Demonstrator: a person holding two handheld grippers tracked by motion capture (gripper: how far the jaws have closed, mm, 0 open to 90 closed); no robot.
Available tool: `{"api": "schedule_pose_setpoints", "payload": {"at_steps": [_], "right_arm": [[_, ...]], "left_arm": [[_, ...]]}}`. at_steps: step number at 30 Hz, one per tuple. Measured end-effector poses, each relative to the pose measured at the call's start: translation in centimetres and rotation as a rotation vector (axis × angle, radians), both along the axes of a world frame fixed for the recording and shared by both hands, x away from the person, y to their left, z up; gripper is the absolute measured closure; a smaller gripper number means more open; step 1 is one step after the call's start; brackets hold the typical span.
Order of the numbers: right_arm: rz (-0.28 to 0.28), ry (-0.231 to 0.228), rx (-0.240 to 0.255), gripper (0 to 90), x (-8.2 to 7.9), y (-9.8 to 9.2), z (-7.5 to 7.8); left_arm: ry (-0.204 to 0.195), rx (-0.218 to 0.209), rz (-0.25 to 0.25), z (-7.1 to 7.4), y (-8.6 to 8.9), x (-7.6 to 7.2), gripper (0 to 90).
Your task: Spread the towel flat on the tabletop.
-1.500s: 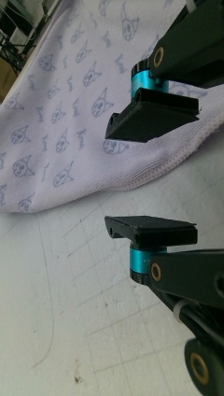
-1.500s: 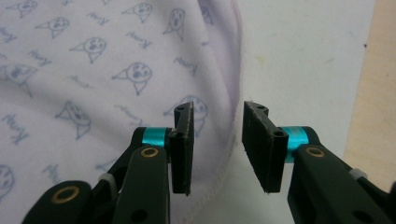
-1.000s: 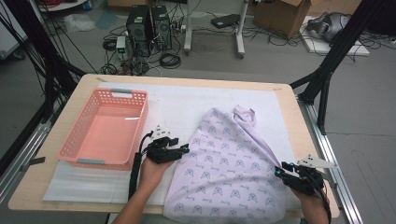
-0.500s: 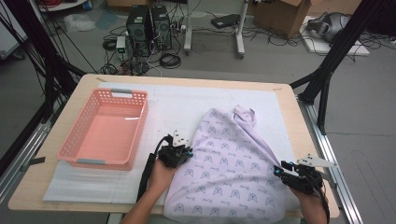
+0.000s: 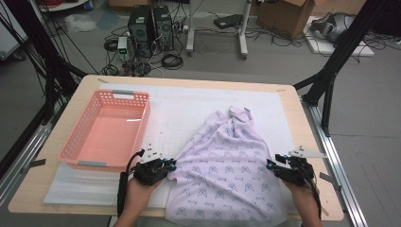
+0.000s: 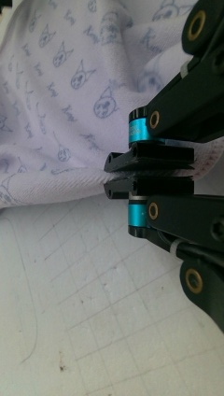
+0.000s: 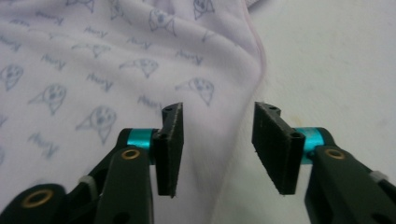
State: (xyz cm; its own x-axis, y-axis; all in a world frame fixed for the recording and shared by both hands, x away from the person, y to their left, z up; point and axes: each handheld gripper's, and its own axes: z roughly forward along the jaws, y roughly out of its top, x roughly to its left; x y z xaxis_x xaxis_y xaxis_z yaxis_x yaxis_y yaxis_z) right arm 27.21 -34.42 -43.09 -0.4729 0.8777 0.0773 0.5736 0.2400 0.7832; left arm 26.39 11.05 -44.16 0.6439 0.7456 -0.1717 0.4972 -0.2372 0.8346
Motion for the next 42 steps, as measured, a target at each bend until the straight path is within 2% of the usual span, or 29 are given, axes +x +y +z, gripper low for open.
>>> {"api": "schedule_pose_setpoints", "payload": {"at_steps": [2,4,5,6,7,8,9,10,15,18,20,23,25,28,29,30,34,37,39,40,41,42], "right_arm": [[0.003,0.006,-0.022,48.3,1.3,1.0,-0.2],[0.002,0.020,-0.038,48.4,2.6,1.9,-0.6],[0.004,0.033,-0.052,51.4,3.1,2.3,-0.9],[0.011,0.048,-0.079,61.3,3.5,2.6,-1.3],[0.019,0.043,-0.097,66.5,3.5,2.8,-1.5],[0.023,0.036,-0.100,81.4,3.4,2.8,-1.4],[0.025,0.043,-0.112,86.4,3.3,2.6,-1.3],[0.020,0.051,-0.112,87.4,3.1,2.4,-1.2],[-0.010,0.055,-0.125,88.1,1.0,0.0,-1.0],[-0.046,0.074,-0.094,88.0,-0.2,-1.7,-1.0],[-0.053,0.089,-0.056,86.0,-0.7,-2.5,-0.8],[-0.050,0.055,-0.022,72.0,-1.0,-3.0,-0.5],[-0.063,0.025,0.012,67.3,-1.0,-3.3,-0.1],[-0.064,-0.015,0.025,66.1,-1.1,-3.7,0.2],[-0.062,-0.015,0.035,66.2,-1.2,-3.7,0.2],[-0.059,-0.015,0.039,66.3,-1.2,-3.7,0.2],[-0.048,-0.012,0.034,66.4,-1.1,-3.6,0.0],[-0.040,-0.013,0.032,66.4,-0.9,-3.3,-0.1],[-0.036,-0.013,0.032,65.7,-0.9,-3.2,-0.1],[-0.038,-0.013,0.033,65.2,-0.8,-3.1,-0.2],[-0.039,-0.009,0.034,64.4,-0.8,-3.0,-0.2],[-0.038,-0.009,0.031,63.7,-0.7,-2.9,-0.3]], "left_arm": [[0.001,-0.011,0.001,-0.2,0.2,0.0,80.8],[0.003,-0.034,0.022,-0.3,0.4,0.0,68.1],[0.003,-0.051,0.027,-0.3,0.6,0.0,62.0],[-0.003,-0.070,0.031,-0.4,0.7,0.0,58.4],[-0.010,-0.081,0.036,-0.4,0.8,0.0,54.2],[-0.016,-0.085,0.041,-0.4,0.9,0.0,49.6],[-0.016,-0.091,0.045,-0.4,1.0,0.0,47.9],[-0.016,-0.089,0.048,-0.4,1.0,0.0,47.1],[-0.024,-0.106,0.050,-0.2,1.1,0.1,44.4],[-0.021,-0.122,0.048,-0.2,1.0,0.4,44.4],[-0.020,-0.129,0.043,-0.2,0.8,0.8,44.4],[0.005,-0.131,0.031,-0.1,0.0,2.0,44.6],[0.014,-0.131,0.010,0.0,-0.8,2.9,46.5],[0.003,-0.111,0.010,0.2,-2.2,4.4,48.3],[0.006,-0.106,0.014,0.4,-2.6,5.0,48.8],[-0.011,-0.106,0.027,0.4,-3.0,5.6,49.0],[0.032,-0.096,0.040,0.4,-4.7,8.1,49.6],[0.079,-0.035,0.004,-0.1,-6.4,9.2,47.6],[0.092,-0.004,-0.022,-0.7,-7.6,9.4,48.1],[0.088,0.033,-0.034,-1.0,-8.1,9.4,51.1],[0.044,0.088,-0.018,-1.0,-8.5,9.0,53.1],[0.023,0.103,-0.044,-0.9,-8.6,8.7,61.3]]}}
